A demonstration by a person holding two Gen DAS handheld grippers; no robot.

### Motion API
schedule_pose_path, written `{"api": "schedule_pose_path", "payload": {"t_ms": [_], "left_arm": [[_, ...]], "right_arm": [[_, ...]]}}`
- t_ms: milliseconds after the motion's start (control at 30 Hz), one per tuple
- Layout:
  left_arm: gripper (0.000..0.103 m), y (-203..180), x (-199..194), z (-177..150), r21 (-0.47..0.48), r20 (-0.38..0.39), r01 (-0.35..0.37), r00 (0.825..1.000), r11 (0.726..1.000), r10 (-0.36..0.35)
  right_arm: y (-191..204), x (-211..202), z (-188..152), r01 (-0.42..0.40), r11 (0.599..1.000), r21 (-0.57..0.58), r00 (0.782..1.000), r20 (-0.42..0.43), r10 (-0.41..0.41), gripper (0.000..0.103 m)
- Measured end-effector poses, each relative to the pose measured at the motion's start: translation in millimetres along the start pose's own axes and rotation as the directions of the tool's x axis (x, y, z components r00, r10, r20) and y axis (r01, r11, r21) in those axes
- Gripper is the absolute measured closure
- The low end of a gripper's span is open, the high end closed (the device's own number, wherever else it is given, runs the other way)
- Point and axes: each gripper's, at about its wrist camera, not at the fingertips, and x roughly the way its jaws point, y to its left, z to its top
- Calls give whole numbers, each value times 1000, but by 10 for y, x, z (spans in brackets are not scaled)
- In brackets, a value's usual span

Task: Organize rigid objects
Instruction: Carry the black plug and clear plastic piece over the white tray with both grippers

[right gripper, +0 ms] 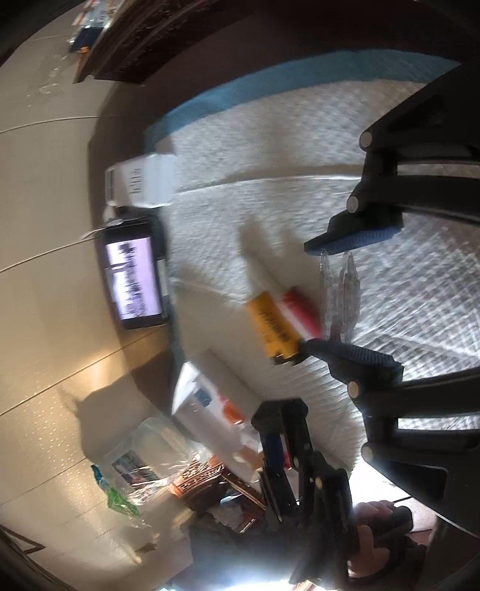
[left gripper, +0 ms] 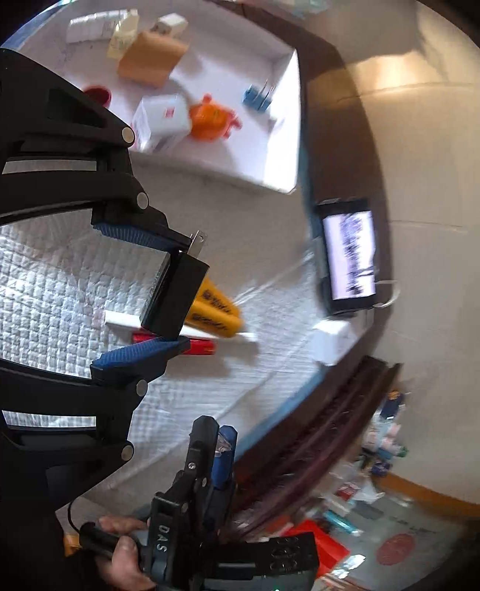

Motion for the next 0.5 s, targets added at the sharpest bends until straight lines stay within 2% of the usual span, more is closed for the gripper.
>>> {"api": "schedule_pose_path", "payload": {"t_ms": [200,500], "left_arm": [[56,201,-461,105,-66,106,-21,994,998,27],[56,600,-1112,84,-162,228,-88,966,983,124]], "right_arm": [[351,-288,478,-50,995,-86,991,122,61,56],[862,-621,1059,-111,977,-184,953,259,157,56]]}}
